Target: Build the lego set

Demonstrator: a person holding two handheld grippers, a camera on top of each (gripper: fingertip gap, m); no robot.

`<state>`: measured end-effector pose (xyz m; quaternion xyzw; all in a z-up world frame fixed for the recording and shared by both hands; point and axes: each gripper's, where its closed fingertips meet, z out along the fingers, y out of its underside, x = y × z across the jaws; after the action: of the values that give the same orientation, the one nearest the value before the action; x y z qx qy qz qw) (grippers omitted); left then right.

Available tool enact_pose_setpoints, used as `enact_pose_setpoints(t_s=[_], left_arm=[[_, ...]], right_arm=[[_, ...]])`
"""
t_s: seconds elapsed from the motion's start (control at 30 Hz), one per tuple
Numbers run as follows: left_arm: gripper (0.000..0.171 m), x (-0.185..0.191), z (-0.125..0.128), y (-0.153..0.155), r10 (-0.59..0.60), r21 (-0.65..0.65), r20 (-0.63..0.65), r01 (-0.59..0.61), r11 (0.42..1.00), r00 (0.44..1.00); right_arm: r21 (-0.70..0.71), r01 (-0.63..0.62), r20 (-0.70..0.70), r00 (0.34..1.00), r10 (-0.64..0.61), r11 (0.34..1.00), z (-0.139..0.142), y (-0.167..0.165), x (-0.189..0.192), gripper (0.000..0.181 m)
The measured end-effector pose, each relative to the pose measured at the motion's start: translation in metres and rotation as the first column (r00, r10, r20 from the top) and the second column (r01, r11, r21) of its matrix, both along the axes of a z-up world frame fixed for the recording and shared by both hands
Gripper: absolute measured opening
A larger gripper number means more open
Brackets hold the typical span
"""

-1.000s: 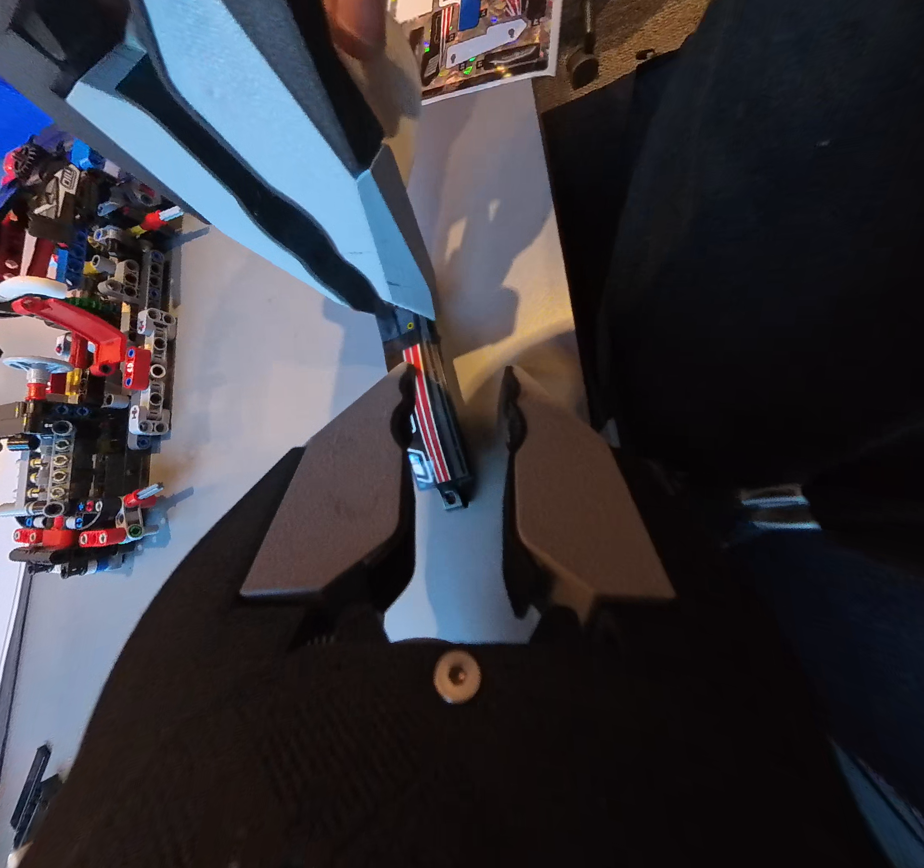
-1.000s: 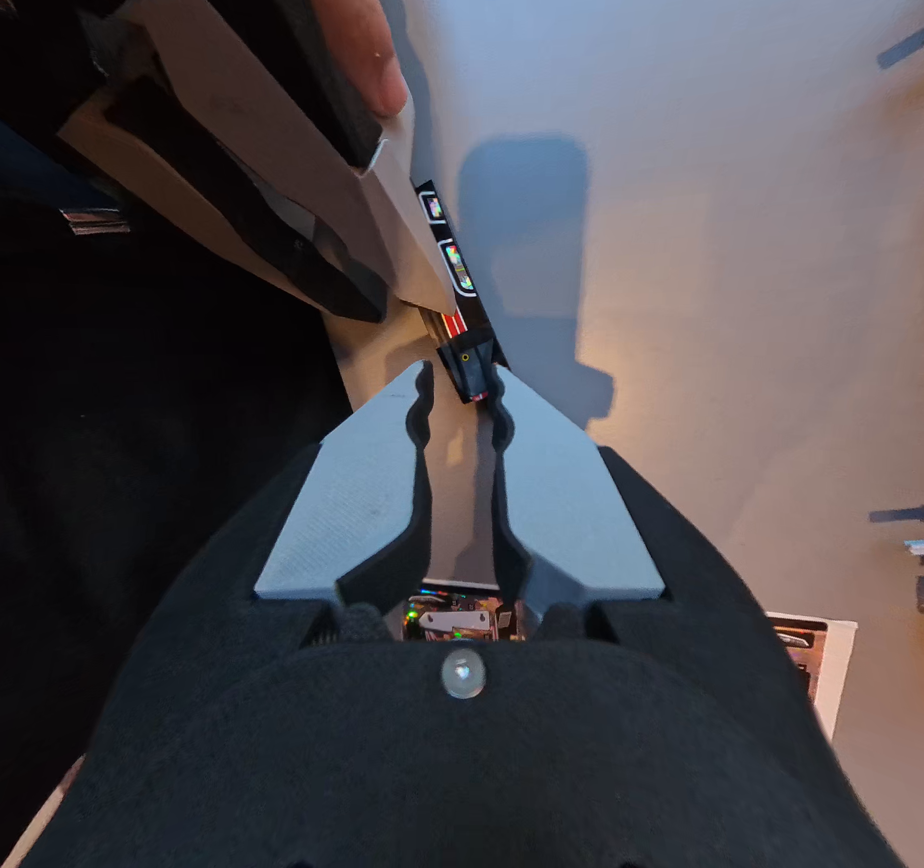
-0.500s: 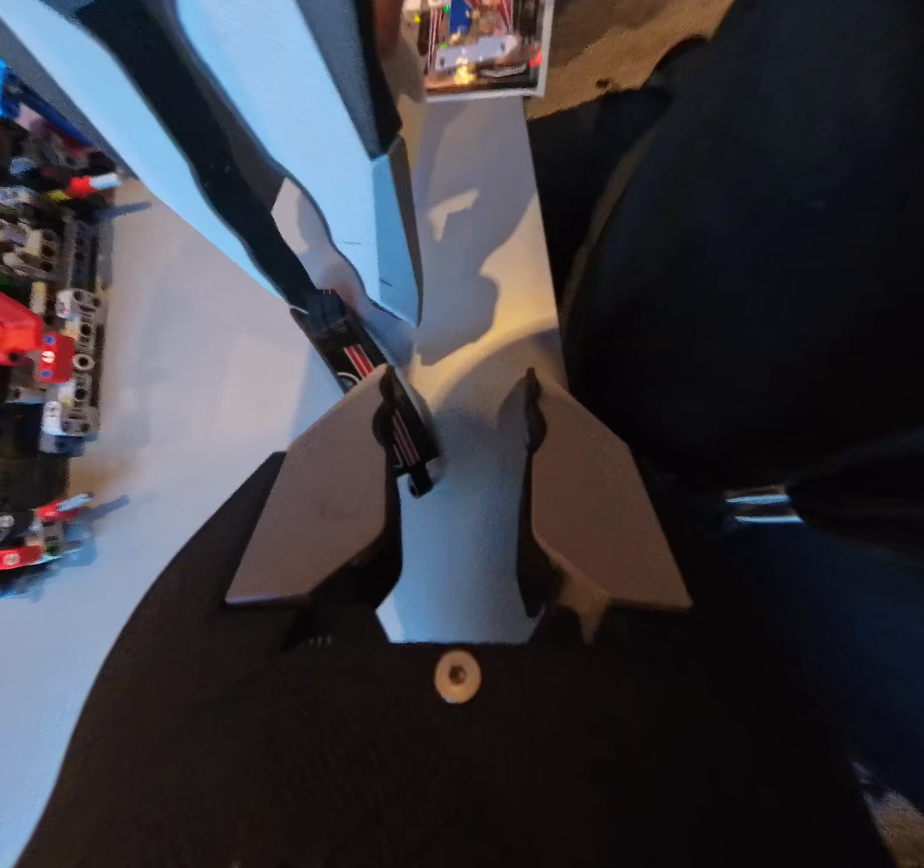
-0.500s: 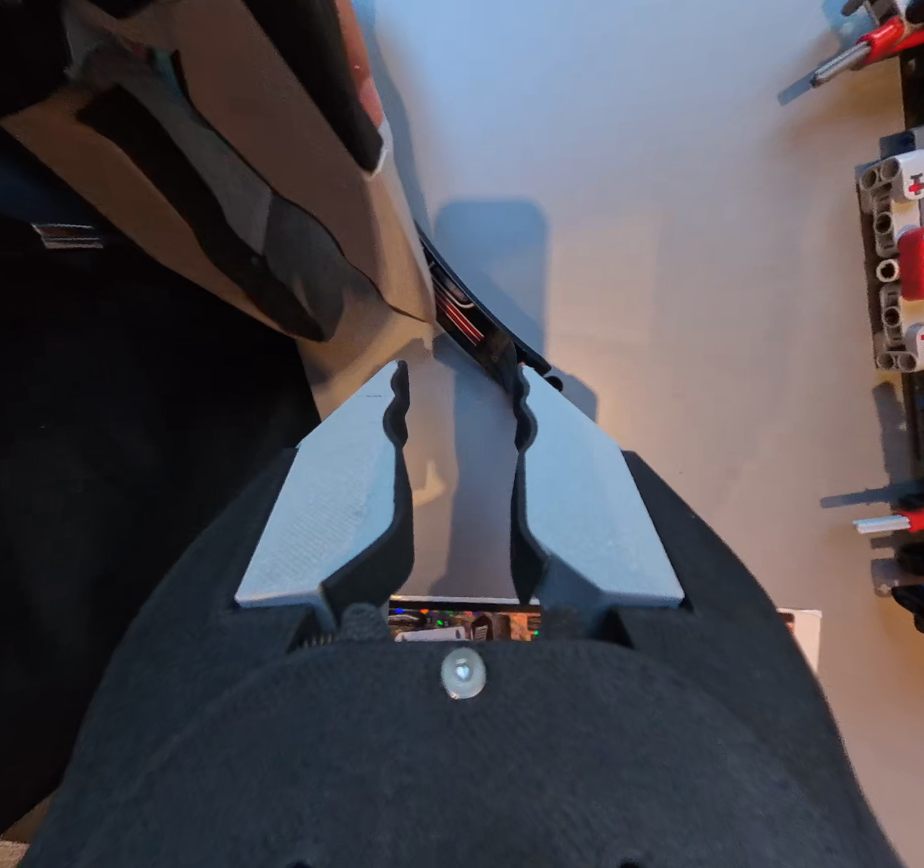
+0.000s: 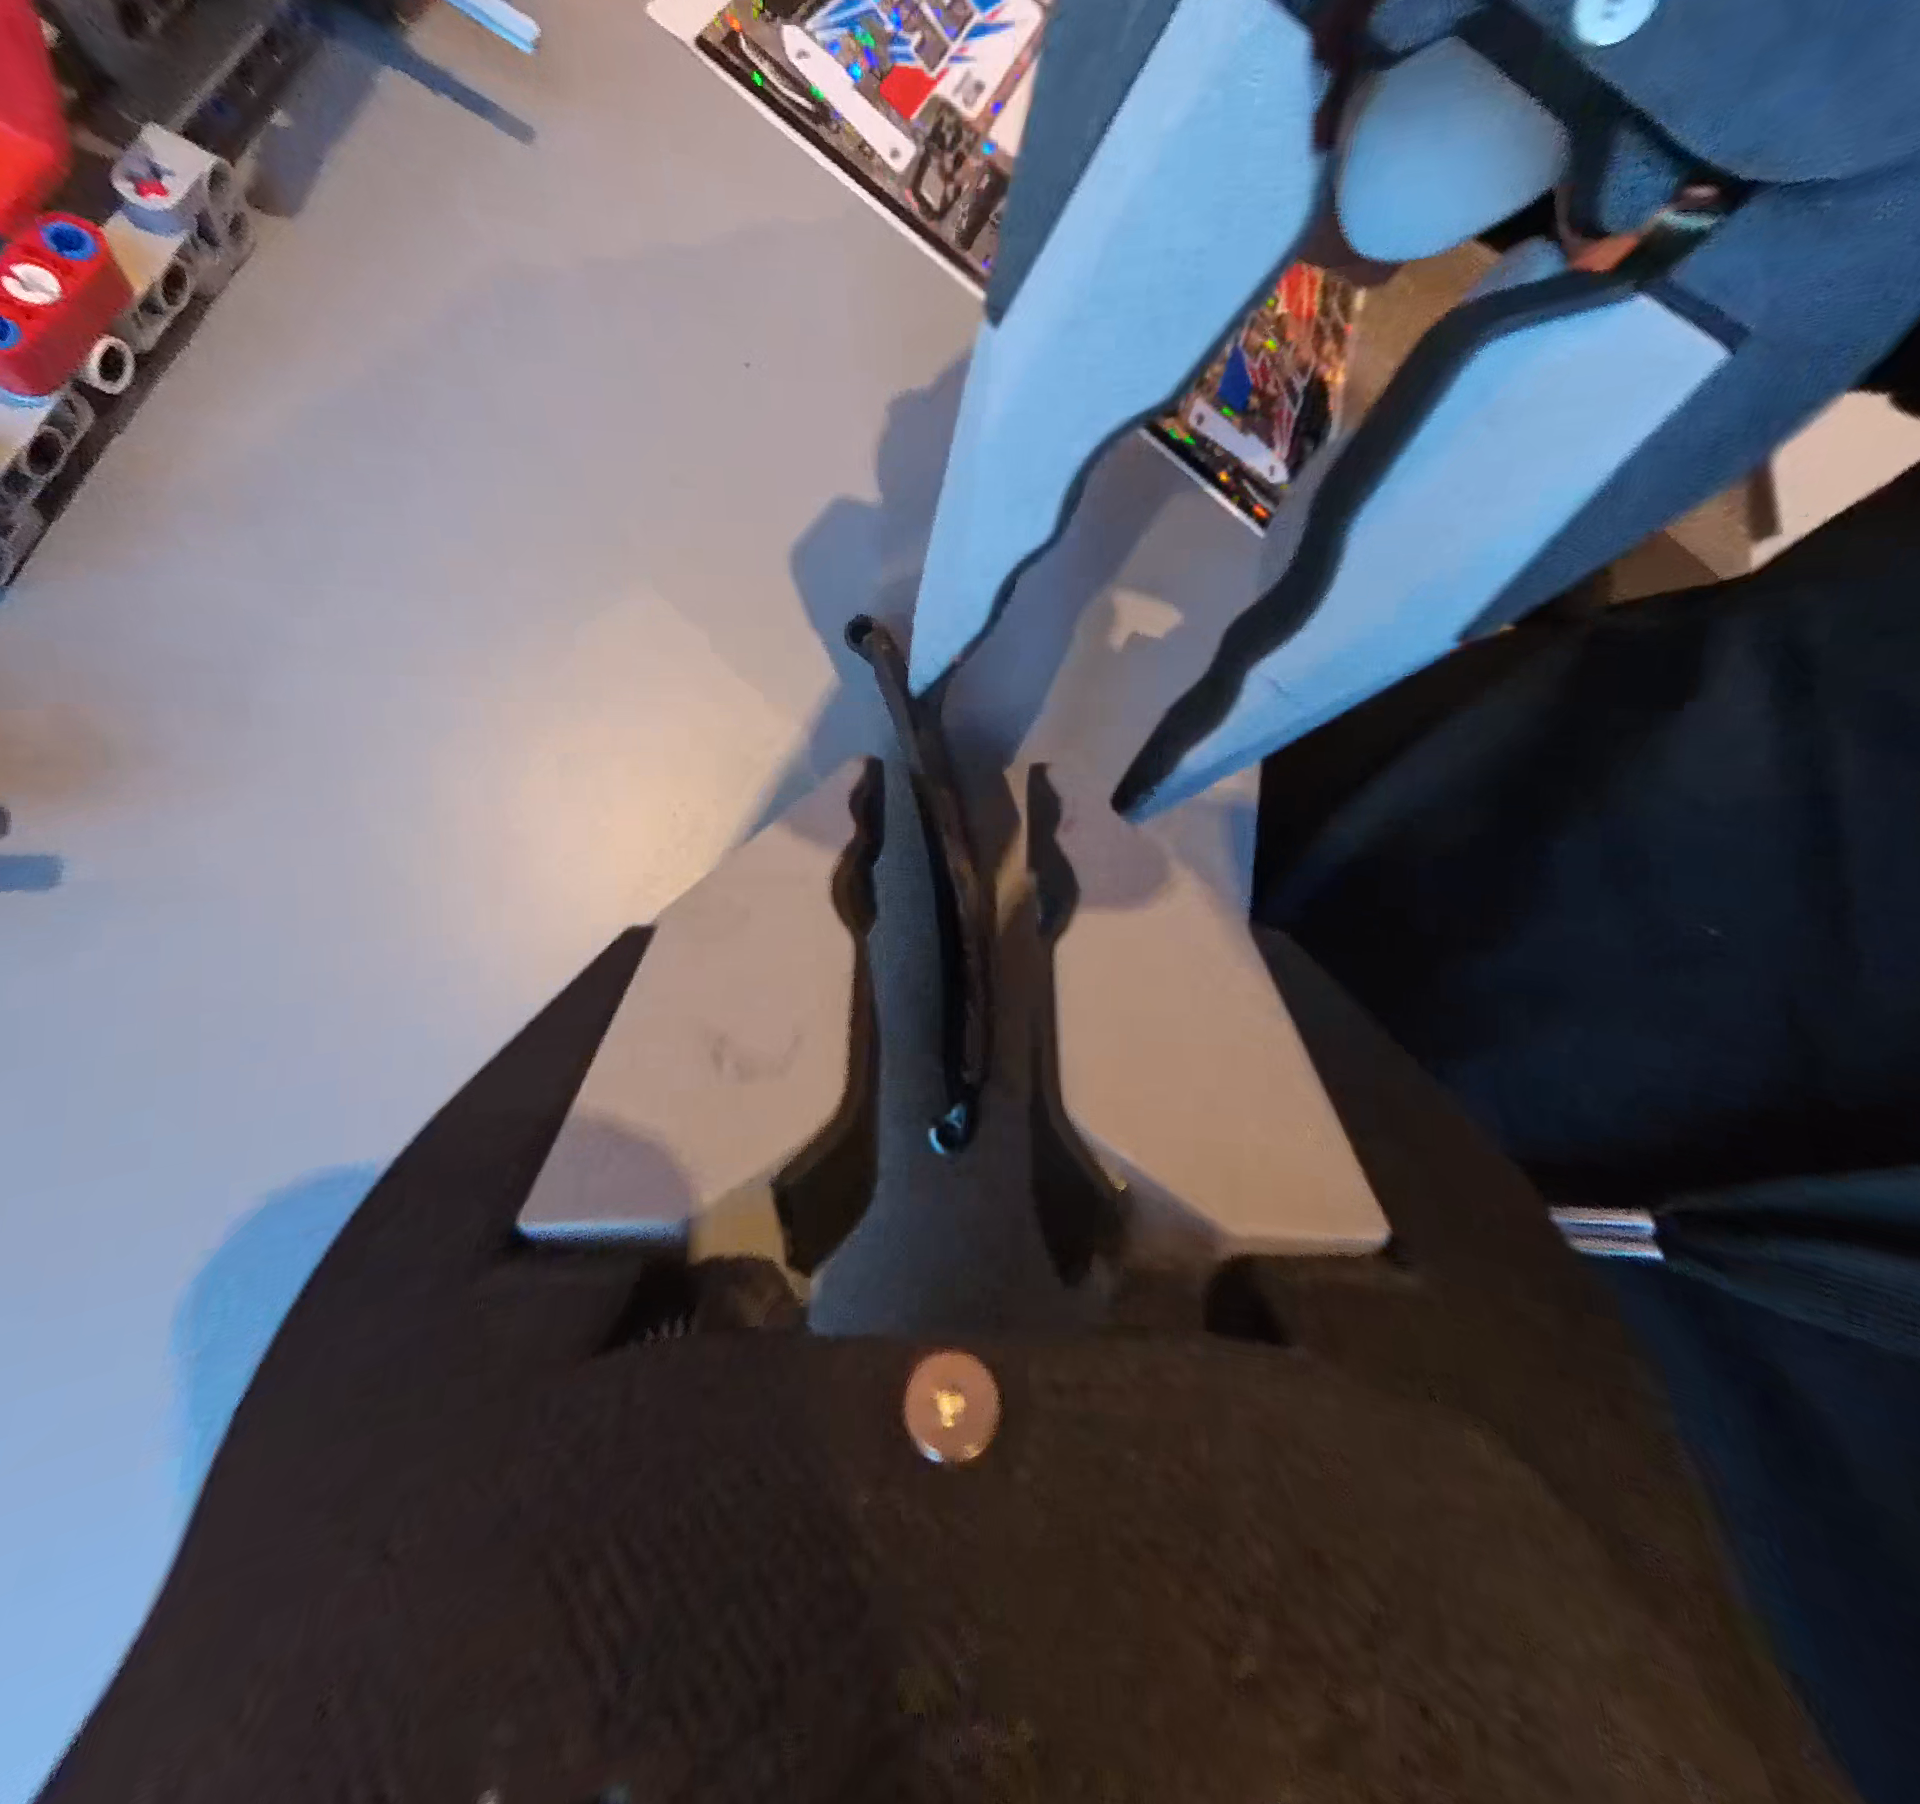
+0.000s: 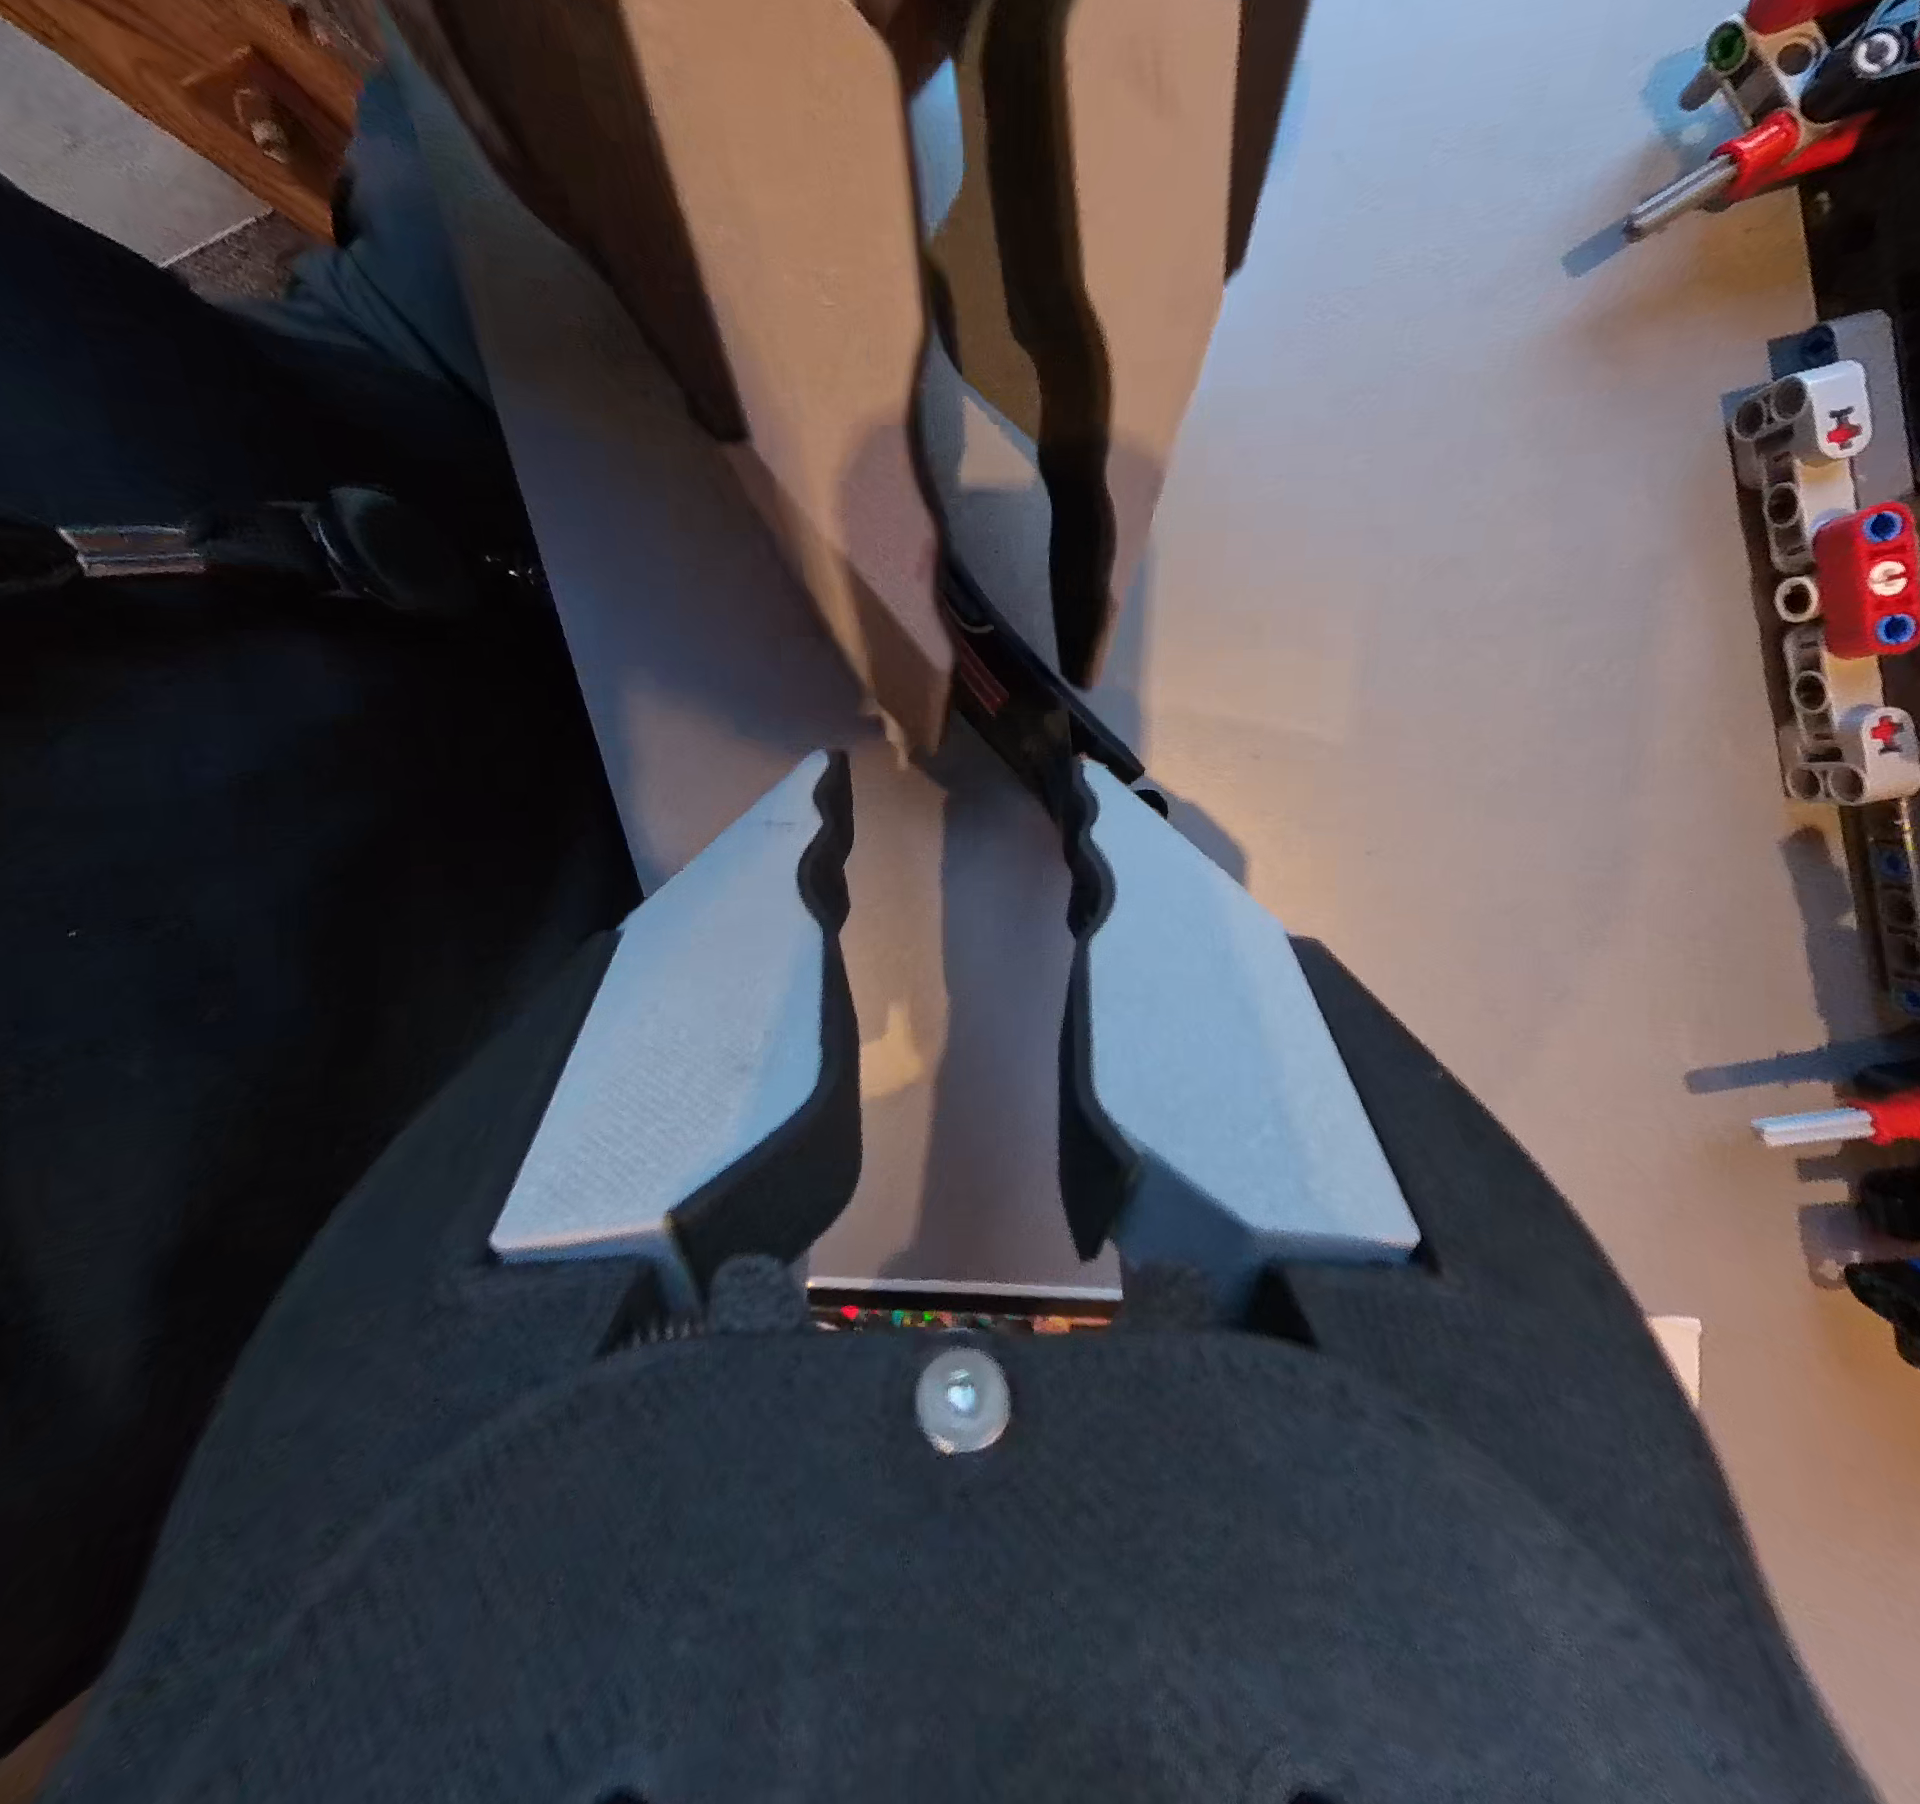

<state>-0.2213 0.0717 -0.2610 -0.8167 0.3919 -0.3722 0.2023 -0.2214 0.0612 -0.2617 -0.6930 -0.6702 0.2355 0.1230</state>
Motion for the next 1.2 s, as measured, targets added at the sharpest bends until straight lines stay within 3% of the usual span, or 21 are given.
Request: enact_pose_setpoints(t_s=[0.13,0.47,0.73,0.87,0.97,1.07,1.13,1.2], left_arm=[[0.004,0.004,-0.006,0.006,-0.017,-0.043,-0.008,0.016,0.999,1.0],[0.0,0.009,-0.005,0.016,0.091,-0.14,0.007,-0.089,0.986,0.996],[0.0,0.01,-0.005,0.025,0.218,-0.215,0.056,-0.202,0.956,0.974],[0.0,0.014,-0.003,0.024,0.252,-0.242,0.084,-0.226,0.944,0.964],[0.0,0.015,-0.003,0.026,0.271,-0.238,0.09,-0.244,0.94,0.958],[0.0,0.006,-0.005,0.03,0.291,-0.22,0.062,-0.271,0.937,0.955],[0.0,0.003,-0.005,0.028,0.285,-0.207,0.05,-0.269,0.94,0.957],[0.0,0.002,-0.005,0.029,0.286,-0.188,0.041,-0.274,0.943,0.957]], right_arm=[[-0.006,-0.002,-0.027,1.0,0.002,1.0,0.0,0.002,0.002,0.037],[0.093,0.087,-0.119,0.99,-0.075,0.992,-0.002,0.024,0.006,0.009],[0.265,0.162,-0.214,0.971,-0.106,0.951,-0.002,0.032,0.005,0.015],[0.321,0.193,-0.253,0.961,-0.113,0.927,0.001,0.039,0.009,0.001],[0.345,0.224,-0.299,0.947,-0.12,0.911,0.004,0.046,0.01,0.0],[0.473,0.347,-0.406,0.902,-0.149,0.81,0.029,0.07,0.021,0.031],[0.442,0.348,-0.471,0.874,-0.116,0.827,0.042,0.066,0.022,0.043],[0.341,0.312,-0.487,0.865,-0.118,0.887,0.04,0.056,0.021,0.062]])
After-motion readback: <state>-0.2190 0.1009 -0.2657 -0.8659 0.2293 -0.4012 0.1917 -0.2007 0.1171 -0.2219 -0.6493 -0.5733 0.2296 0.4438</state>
